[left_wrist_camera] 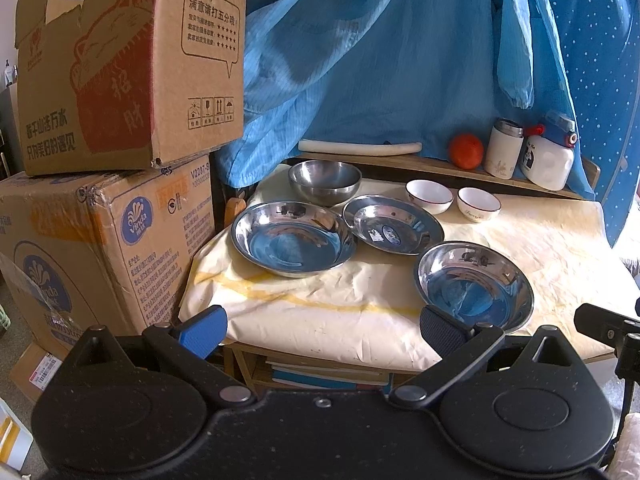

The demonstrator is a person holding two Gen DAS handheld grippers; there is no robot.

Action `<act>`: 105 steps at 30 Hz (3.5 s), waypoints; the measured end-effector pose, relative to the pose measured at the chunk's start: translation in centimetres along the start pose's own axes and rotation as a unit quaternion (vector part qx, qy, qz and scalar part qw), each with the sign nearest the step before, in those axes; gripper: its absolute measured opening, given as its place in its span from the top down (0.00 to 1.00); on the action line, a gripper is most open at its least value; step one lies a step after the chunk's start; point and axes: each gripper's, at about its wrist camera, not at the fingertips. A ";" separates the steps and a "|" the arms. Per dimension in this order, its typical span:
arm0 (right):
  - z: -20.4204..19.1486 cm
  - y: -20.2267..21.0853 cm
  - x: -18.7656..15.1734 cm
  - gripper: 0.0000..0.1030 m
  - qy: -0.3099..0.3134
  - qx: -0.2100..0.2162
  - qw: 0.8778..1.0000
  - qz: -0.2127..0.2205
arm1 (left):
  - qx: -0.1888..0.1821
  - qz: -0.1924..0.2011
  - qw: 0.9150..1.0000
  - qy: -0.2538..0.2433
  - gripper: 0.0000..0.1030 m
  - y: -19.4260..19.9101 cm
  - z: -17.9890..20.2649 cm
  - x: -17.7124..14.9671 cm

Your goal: Organize plates and bowls

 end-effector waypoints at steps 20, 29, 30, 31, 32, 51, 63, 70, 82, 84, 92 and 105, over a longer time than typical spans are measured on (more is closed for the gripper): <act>0.1 -0.7 0.4 0.00 0.000 0.000 1.000 -0.002 | 0.000 -0.001 1.000 0.000 0.01 -0.1 0.0 0.0; 0.1 -1.0 0.4 0.00 0.000 0.000 1.000 -0.002 | 0.000 -0.001 1.000 -0.001 0.01 -0.1 0.0 0.0; 0.1 -1.1 0.4 0.00 0.000 0.001 1.000 -0.002 | 0.000 -0.001 1.000 0.000 0.01 -0.1 0.0 0.0; 0.1 -1.1 0.4 0.00 0.000 0.001 1.000 -0.002 | 0.000 -0.001 1.000 0.000 0.01 -0.1 0.0 0.0; 0.1 -1.1 0.4 0.00 0.000 0.001 1.000 -0.003 | 0.000 -0.001 1.000 0.000 0.01 -0.2 0.0 0.0; 0.0 -1.3 0.5 0.00 0.000 0.003 1.000 -0.005 | 0.002 -0.004 1.000 0.001 0.01 -1.1 -0.2 -0.2; 0.0 -1.4 0.6 0.00 0.000 0.005 1.000 -0.006 | 0.000 -0.010 1.000 0.004 0.01 -0.9 0.0 -0.2; 1.2 -1.3 0.9 0.00 -0.001 0.017 1.000 -0.011 | -0.001 -0.024 1.000 -0.002 0.01 -1.5 1.4 1.0; 4.6 -3.5 2.9 0.00 -0.009 0.037 0.999 -0.038 | 0.001 -0.050 0.999 -0.011 0.01 -3.9 3.4 3.7; 4.7 -4.3 3.0 0.00 -0.010 0.037 0.998 -0.045 | 0.004 -0.057 0.998 -0.018 0.01 -4.7 3.4 4.1; 4.3 -8.5 4.2 0.00 -0.016 0.026 0.997 -0.065 | -0.039 -0.072 0.996 -0.037 0.01 -9.5 3.2 5.5; 1.1 -14.5 5.3 0.00 -0.008 0.015 0.997 -0.081 | -0.081 -0.091 0.990 -0.076 0.01 -15.7 0.7 7.5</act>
Point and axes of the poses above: each gripper's, at about its wrist camera, not at the fingertips, and y roughly against the way its jaws point, z to its right, x to its top, and after that the axes turned 14 degrees about -y, right-handed
